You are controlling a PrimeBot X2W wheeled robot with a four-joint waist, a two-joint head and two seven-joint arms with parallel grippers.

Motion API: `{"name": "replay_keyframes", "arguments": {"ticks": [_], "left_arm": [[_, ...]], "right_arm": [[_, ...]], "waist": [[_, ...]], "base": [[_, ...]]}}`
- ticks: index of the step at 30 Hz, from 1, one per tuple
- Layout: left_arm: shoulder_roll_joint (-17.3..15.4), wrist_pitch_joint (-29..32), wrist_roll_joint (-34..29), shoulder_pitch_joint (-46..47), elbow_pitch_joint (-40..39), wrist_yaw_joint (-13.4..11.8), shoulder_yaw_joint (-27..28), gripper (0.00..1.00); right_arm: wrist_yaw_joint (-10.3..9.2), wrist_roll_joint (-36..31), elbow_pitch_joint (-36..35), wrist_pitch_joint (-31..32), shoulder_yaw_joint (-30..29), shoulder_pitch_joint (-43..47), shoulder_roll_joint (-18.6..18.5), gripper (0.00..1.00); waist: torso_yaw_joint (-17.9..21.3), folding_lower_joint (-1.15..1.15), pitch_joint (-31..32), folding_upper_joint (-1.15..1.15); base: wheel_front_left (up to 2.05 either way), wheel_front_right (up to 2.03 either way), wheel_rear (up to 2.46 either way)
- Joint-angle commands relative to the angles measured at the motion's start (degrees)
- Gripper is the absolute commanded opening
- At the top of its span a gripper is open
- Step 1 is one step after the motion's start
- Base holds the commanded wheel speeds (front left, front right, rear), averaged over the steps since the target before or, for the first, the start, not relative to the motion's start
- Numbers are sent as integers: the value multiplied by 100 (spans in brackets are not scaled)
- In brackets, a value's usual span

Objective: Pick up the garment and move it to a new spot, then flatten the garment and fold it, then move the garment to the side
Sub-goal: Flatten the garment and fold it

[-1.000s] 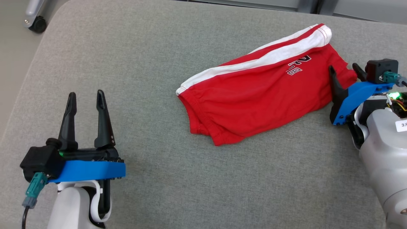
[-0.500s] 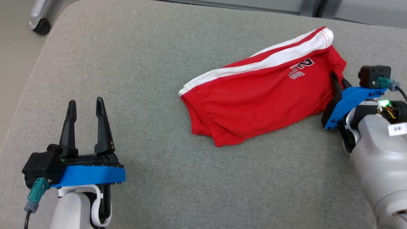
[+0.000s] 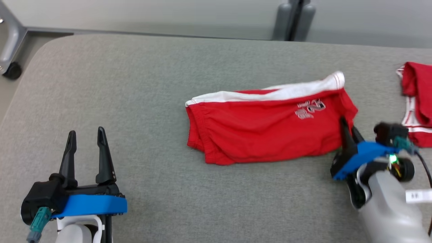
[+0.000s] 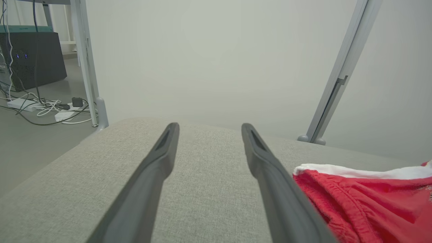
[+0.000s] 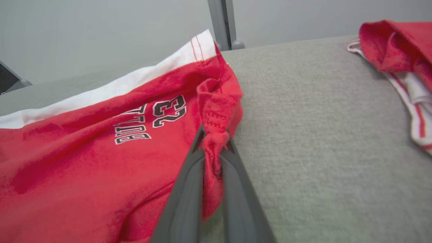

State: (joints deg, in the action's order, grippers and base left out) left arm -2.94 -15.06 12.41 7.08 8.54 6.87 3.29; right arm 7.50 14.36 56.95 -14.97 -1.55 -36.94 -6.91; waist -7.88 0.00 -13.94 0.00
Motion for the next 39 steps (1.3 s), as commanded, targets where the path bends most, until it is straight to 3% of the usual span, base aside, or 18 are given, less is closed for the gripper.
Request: {"name": "replay_keyframes", "arguments": {"ticks": [1, 11, 21, 30, 39], "left_arm": [[5, -14, -36, -52, -3, 13, 46, 100], [5, -14, -61, -229, -9, 14, 41, 100], [6, -14, -16, -298, 26, 8, -89, 100], [6, -14, 74, -315, 20, -66, -232, 100], [6, -14, 117, -347, 32, -81, -284, 100]], "right_arm": [[0, 95, -150, -25, -7, 251, -7, 0], [0, 418, -1072, -27, -433, 1463, -270, 0], [0, 334, -1563, 47, -407, 1199, -73, 0], [0, 260, -2063, 288, 366, 718, 251, 0], [0, 413, -1939, 359, 1638, 672, 390, 0]], "waist": [[175, 0, 170, 0], [341, 0, 414, 0], [218, 0, 529, 0], [-42, 0, 609, 0], [-263, 0, 614, 0]], "base": [[0, 0, 0], [0, 0, 0], [0, 0, 0], [0, 0, 0], [0, 0, 0]]}}
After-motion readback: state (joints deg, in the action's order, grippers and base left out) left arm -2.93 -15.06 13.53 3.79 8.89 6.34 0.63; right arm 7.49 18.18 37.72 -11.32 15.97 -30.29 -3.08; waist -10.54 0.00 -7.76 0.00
